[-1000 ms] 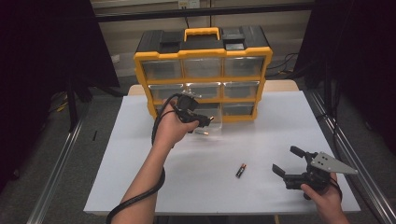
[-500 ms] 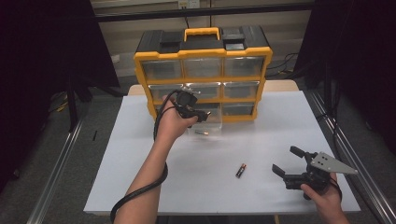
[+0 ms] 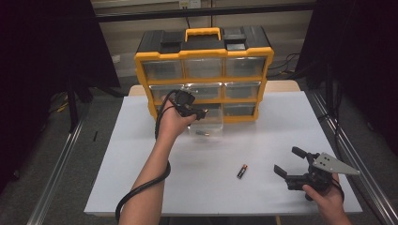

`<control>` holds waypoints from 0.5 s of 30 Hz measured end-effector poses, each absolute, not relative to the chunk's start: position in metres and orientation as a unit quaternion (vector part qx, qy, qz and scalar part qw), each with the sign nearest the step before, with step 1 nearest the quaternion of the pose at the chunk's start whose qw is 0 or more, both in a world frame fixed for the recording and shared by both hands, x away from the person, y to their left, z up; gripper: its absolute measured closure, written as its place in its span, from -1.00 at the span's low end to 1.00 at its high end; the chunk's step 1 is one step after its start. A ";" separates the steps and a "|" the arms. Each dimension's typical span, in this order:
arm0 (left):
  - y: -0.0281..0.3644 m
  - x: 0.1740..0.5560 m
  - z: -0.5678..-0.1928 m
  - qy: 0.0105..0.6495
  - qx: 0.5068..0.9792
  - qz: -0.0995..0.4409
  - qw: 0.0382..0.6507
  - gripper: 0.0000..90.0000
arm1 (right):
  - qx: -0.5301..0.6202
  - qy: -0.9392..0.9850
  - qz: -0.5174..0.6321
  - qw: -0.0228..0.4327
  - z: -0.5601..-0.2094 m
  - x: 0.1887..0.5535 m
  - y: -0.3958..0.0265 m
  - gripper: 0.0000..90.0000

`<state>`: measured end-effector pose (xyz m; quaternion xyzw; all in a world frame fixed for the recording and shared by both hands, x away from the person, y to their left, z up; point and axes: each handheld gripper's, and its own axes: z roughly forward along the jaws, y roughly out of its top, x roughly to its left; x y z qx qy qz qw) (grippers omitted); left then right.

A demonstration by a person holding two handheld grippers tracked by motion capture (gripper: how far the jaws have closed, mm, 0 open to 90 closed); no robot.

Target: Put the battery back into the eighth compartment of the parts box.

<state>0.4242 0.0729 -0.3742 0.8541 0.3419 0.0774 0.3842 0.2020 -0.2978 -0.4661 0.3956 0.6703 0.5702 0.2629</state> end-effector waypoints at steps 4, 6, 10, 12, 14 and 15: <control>0.073 0.426 -0.376 0.347 0.851 0.080 0.385 0.72 | 0.395 0.671 0.570 0.264 -0.466 0.202 -0.298 -0.95; 0.073 0.427 -0.376 0.347 0.850 0.079 0.389 0.72 | 0.392 0.672 0.569 0.266 -0.467 0.202 -0.298 -0.95; 0.074 0.430 -0.376 0.347 0.847 0.087 0.394 0.71 | 0.391 0.674 0.568 0.265 -0.467 0.203 -0.298 -0.95; 0.074 0.431 -0.376 0.350 0.837 0.095 0.409 0.62 | 0.391 0.674 0.568 0.265 -0.467 0.203 -0.298 -0.95; 0.075 0.430 -0.376 0.356 0.837 0.090 0.407 0.55 | 0.390 0.675 0.568 0.264 -0.467 0.203 -0.298 -0.95; 0.075 0.429 -0.376 0.355 0.836 0.089 0.409 0.51 | 0.390 0.675 0.567 0.264 -0.467 0.203 -0.299 -0.95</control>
